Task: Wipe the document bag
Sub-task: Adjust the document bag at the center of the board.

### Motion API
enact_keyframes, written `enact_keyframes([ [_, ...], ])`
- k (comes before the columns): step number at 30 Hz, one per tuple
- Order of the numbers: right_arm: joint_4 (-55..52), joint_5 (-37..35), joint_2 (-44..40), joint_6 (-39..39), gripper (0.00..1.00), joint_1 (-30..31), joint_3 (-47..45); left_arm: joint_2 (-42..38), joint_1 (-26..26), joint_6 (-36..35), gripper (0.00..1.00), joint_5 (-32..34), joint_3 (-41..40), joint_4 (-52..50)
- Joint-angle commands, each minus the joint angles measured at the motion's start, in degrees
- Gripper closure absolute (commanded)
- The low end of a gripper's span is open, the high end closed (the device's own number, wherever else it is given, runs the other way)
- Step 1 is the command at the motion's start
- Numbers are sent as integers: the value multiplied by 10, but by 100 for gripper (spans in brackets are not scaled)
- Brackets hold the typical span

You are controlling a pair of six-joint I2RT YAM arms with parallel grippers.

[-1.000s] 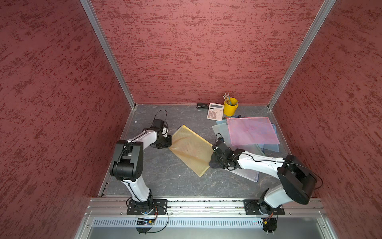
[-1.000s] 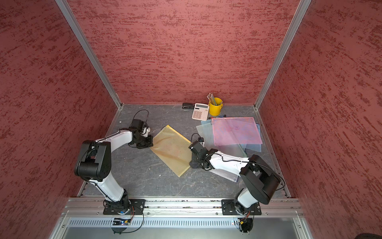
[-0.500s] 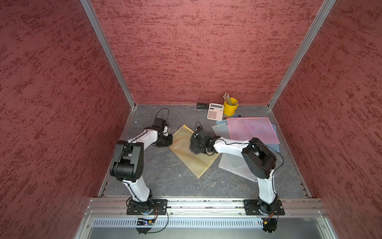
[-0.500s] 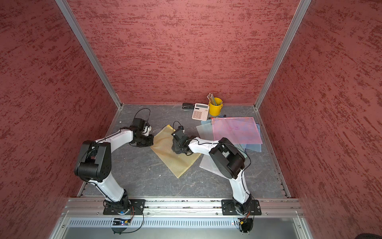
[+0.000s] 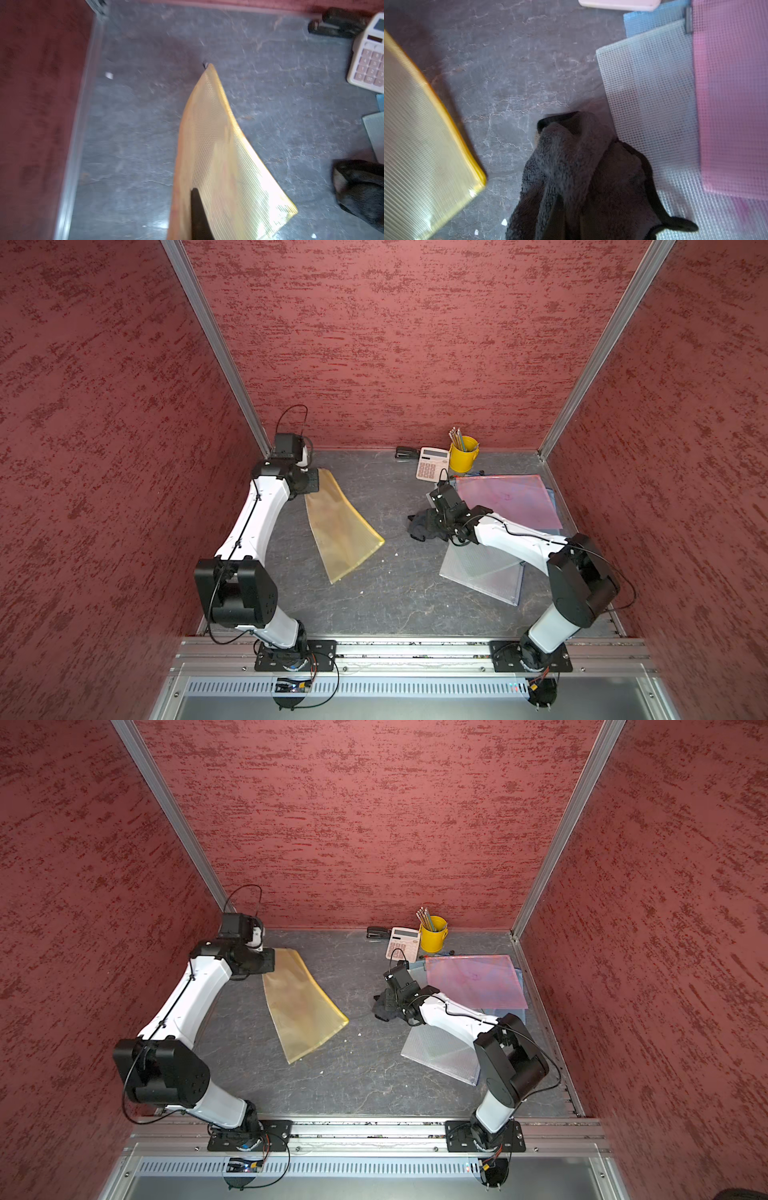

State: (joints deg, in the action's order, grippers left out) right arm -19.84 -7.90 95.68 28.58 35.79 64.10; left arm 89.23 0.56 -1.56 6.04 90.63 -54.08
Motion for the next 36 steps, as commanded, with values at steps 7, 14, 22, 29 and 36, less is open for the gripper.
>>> enact_keyframes([
  [7, -24, 29, 1, -38, 100, -41, 10, 36, 185, -142, 100, 309, 181, -157],
  [14, -21, 51, -50, -51, 100, -125, -22, 159, 345, 27, 100, 337, 184, -263],
  [22, -26, 54, -76, -85, 100, -175, -25, 329, 442, 215, 75, 231, 296, -360],
  [29, -31, 67, -82, -111, 100, -189, -15, 304, 398, 151, 14, 96, 349, -291],
  [36, -8, 112, -72, -104, 100, -167, -13, 227, 190, 82, 9, -26, 175, -171],
])
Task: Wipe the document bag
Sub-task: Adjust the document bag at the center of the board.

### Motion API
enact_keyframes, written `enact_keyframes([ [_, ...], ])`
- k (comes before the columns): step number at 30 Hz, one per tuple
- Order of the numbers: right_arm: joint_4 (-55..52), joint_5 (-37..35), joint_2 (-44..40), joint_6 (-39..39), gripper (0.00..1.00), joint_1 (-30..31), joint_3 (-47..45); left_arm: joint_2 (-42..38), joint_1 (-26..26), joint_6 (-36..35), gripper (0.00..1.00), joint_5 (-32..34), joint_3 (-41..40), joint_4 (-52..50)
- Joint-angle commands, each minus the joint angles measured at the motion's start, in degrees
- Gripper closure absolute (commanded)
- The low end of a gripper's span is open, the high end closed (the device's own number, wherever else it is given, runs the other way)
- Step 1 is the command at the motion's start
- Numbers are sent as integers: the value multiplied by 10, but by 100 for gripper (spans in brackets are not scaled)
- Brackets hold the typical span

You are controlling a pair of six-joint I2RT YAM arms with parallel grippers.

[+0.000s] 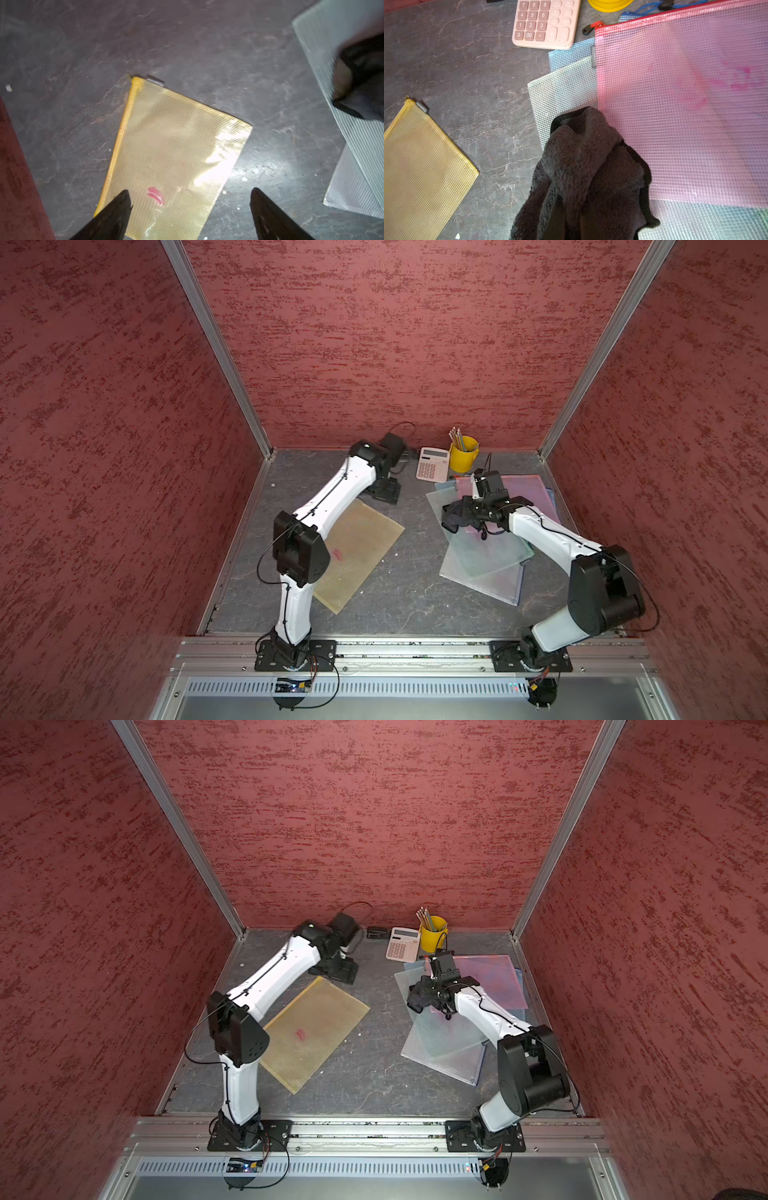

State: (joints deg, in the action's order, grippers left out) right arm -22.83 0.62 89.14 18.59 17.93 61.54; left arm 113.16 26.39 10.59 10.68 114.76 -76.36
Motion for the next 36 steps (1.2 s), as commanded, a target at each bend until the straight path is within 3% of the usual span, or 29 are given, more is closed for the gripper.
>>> enact_keyframes([
  [1, 26, 27, -4, -5, 100, 20, 14, -19, -92, -46, 9, -85, -94, 78],
  [4, 36, 22, 1, -10, 100, 53, 18, -31, -144, -67, 9, -111, -154, 141],
  [12, 46, 17, 25, -6, 100, 108, 30, 33, -190, -90, 11, -126, -179, 197],
  [26, 47, 18, 41, -14, 100, 122, 44, 89, -199, -69, 23, -133, -245, 239],
  [36, 48, 12, 44, -15, 100, 128, 43, 89, -199, -23, 72, -180, -294, 258],
])
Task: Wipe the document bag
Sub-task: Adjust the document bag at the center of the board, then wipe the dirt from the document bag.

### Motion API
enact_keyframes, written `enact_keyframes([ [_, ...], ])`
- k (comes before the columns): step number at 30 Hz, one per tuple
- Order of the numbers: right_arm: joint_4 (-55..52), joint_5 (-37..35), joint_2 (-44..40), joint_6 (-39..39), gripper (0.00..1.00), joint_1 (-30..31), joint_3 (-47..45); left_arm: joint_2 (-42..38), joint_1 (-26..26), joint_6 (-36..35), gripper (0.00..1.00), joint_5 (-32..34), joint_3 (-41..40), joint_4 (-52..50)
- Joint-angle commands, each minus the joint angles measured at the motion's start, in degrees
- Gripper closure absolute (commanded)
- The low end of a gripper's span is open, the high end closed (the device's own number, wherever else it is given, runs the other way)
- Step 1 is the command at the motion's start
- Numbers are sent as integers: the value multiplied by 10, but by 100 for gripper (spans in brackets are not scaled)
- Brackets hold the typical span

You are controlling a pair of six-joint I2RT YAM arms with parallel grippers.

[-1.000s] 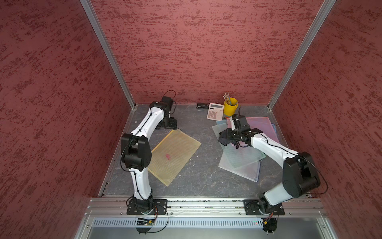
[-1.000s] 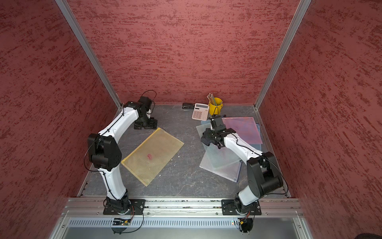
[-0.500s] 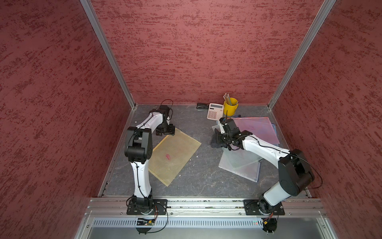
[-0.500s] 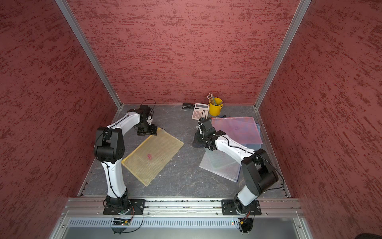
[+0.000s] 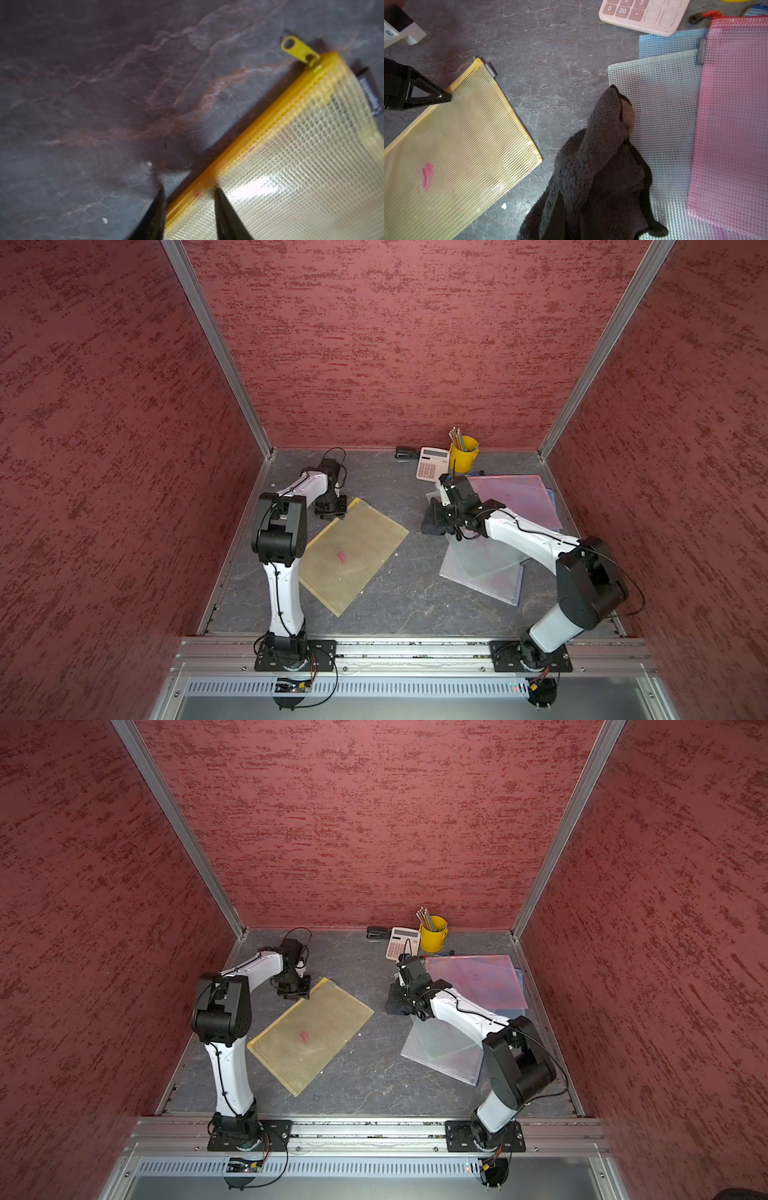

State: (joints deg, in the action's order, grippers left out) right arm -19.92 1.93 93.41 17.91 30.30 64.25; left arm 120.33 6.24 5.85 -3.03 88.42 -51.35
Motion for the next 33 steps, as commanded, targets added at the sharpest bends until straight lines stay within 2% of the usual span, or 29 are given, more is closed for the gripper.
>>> enact_keyframes([
  [1, 19, -2, 1, -9, 100, 5, 17, 15, 3, 31, 79, -44, -34, 9],
  [5, 14, -6, -2, -15, 100, 5, 21, 5, -3, 82, 100, -63, -44, 7],
  [9, -4, -13, -11, -29, 100, 5, 40, -19, -10, 153, 100, -104, -67, 33],
  [14, -28, -11, -25, -49, 100, 25, 96, -72, 2, 239, 100, -159, -120, 115],
  [17, -28, 33, -8, -79, 100, 70, 136, -98, 18, 293, 100, -167, -152, 159],
  [22, 22, 91, 90, -91, 100, 159, 160, -119, 39, 367, 100, -168, -199, 234],
  [25, 61, 109, 142, -85, 100, 188, 144, -120, 42, 389, 100, -168, -215, 262],
  [29, 95, 110, 172, -67, 100, 199, 84, -125, 43, 403, 100, -164, -231, 288],
  [33, 57, 67, 194, -58, 100, 202, 34, -128, 42, 402, 100, -164, -240, 300],
])
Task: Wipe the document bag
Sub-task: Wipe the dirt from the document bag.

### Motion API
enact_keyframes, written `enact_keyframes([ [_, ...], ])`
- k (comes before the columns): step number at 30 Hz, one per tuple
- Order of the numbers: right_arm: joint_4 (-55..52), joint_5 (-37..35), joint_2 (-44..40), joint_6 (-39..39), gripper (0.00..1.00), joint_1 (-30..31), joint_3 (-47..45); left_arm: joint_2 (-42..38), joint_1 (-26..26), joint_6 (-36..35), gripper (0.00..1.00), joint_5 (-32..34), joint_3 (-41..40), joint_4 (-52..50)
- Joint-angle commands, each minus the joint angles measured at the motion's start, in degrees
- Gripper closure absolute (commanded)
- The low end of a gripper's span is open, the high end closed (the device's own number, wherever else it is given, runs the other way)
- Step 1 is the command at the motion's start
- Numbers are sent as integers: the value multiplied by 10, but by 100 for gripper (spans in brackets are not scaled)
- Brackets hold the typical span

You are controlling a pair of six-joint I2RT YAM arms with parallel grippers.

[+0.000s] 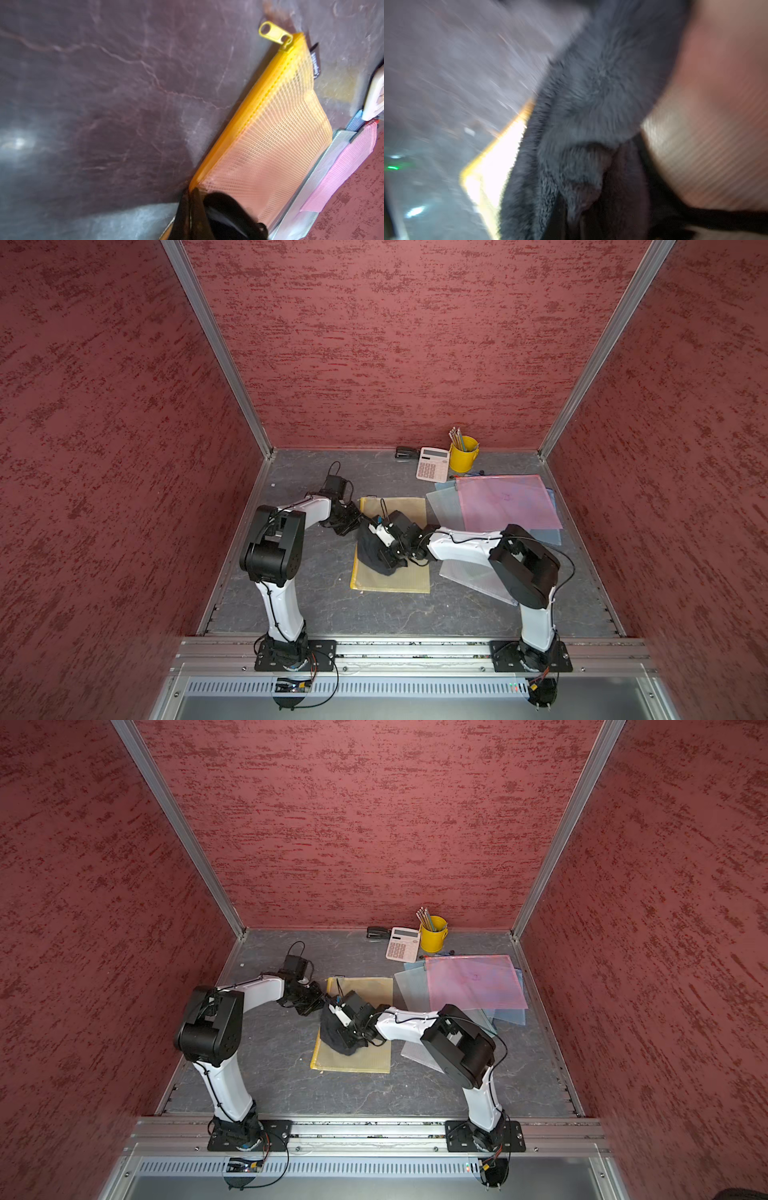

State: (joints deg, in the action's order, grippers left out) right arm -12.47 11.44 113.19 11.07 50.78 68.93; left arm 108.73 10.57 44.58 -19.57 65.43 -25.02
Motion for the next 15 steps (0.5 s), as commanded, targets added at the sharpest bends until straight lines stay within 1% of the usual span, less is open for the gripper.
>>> enact_keyframes([
  [1, -22, -38, -6, 16, 100, -2, -23, -12, -2, 12, 100, 1, -12, 38],
  [3, -27, -48, -16, 46, 100, -6, -57, -12, -4, 3, 100, 0, -13, 37],
  [7, -8, -11, -51, 135, 100, -28, -152, -11, -9, -24, 100, -3, -12, 30],
  [9, -42, -12, -84, 168, 100, -28, -194, -14, -10, -43, 100, -3, -11, 24],
  [11, -88, -15, -128, 186, 100, -28, -223, -16, -11, -59, 100, -2, -11, 19],
  [13, -131, -36, -167, 177, 100, -29, -219, -19, -10, -68, 100, -3, -12, 16],
  [15, -167, -65, -165, 142, 100, -35, -155, -21, -6, -72, 100, -2, -17, 19],
])
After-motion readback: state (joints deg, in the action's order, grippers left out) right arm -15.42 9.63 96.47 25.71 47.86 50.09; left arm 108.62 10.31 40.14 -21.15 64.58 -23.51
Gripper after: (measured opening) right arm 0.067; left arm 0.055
